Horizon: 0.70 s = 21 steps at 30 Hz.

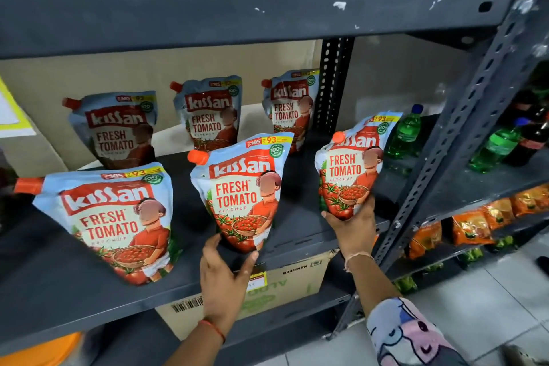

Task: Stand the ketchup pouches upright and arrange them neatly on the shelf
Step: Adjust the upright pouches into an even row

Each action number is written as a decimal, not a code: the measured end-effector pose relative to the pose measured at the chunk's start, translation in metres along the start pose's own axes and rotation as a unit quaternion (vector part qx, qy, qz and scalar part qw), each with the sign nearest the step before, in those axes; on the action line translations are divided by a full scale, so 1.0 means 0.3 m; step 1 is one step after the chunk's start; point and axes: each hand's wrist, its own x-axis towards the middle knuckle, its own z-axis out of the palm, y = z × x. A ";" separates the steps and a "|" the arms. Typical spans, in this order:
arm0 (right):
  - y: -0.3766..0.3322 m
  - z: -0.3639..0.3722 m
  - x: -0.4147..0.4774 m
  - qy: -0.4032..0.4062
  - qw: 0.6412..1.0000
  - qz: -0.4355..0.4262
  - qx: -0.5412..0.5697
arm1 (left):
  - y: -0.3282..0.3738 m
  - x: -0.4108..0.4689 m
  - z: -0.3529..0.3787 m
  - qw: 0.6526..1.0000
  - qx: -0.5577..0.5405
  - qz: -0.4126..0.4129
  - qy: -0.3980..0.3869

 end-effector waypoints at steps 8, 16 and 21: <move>-0.018 -0.004 -0.016 -0.002 1.000 -0.006 0.029 | -0.033 -0.007 -0.069 0.999 -0.038 0.017 -0.019; -0.223 0.050 -0.531 -0.006 0.969 -0.207 0.133 | -0.193 -0.044 -0.398 0.985 0.002 -0.019 0.170; -0.357 0.240 -0.676 -0.400 0.891 -0.202 0.069 | -0.235 0.119 -0.559 0.997 -0.032 -0.050 0.040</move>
